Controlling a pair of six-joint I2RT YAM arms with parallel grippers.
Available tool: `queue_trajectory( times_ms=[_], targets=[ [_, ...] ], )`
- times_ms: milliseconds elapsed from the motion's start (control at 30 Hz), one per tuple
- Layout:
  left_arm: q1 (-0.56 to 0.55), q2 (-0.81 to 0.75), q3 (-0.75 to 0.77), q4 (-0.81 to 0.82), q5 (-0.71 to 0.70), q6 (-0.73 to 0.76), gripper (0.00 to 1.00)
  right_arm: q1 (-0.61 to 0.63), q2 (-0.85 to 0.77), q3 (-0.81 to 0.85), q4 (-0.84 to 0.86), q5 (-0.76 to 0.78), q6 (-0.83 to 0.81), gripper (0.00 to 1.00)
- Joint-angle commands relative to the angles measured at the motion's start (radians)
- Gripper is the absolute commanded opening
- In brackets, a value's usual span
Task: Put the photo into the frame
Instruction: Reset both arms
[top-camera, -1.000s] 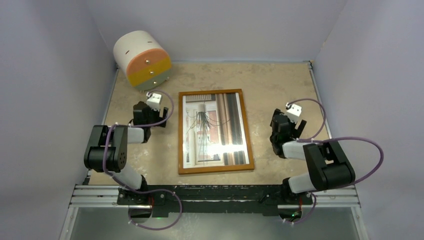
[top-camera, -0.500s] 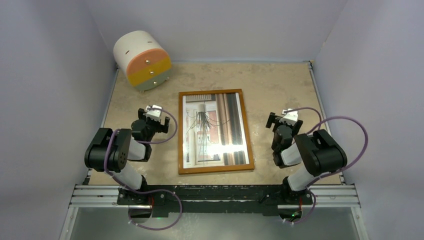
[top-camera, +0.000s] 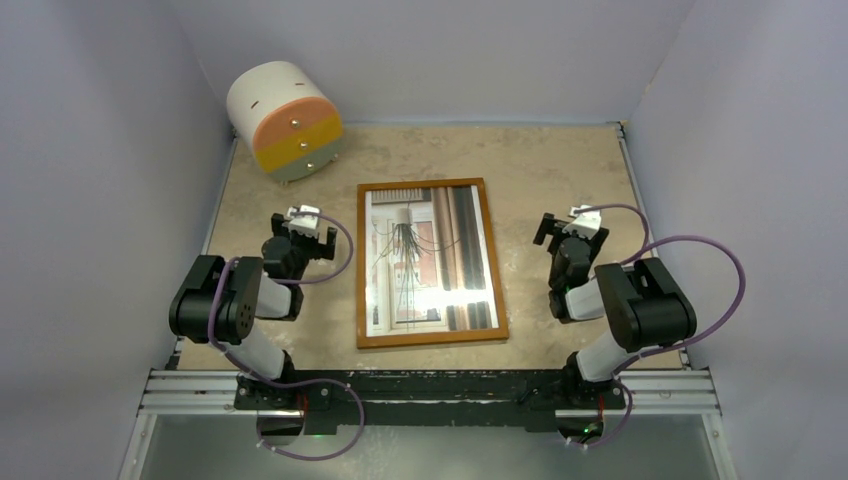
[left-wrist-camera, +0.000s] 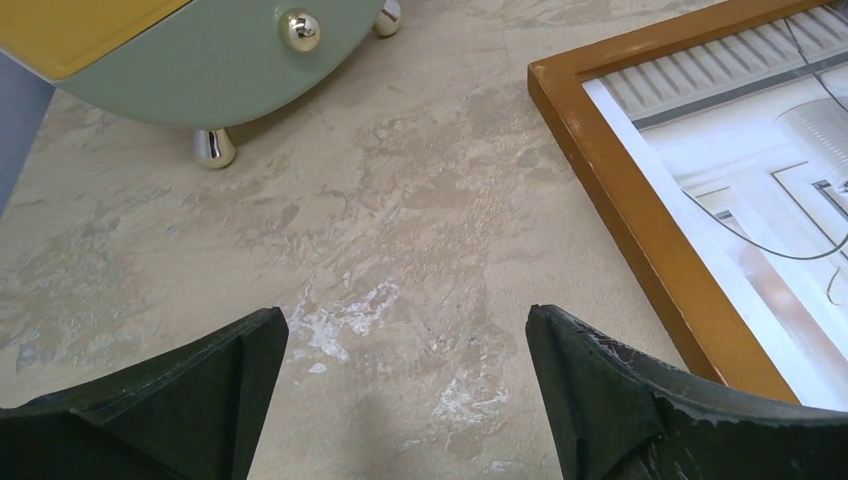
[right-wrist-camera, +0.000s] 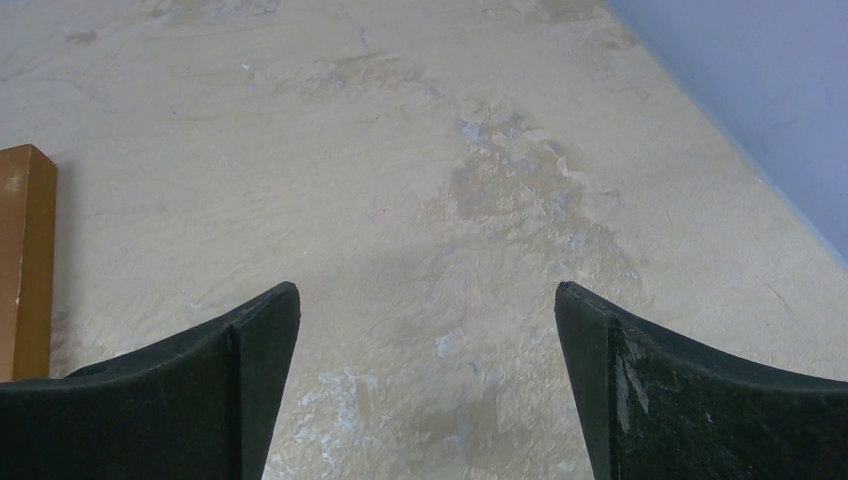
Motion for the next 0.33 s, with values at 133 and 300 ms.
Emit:
queue_trajectory(
  times_ms=[133, 300],
  targets=[
    [0.003, 0.005, 0.028, 0.030, -0.011, -0.020, 0.98, -0.002, -0.007, 0.005, 0.042, -0.011, 0.000, 0.99],
    [0.002, 0.003, 0.025, 0.032, -0.015, -0.019, 0.98, -0.002, -0.007, 0.005, 0.041, -0.011, 0.000, 0.99]
  ],
)
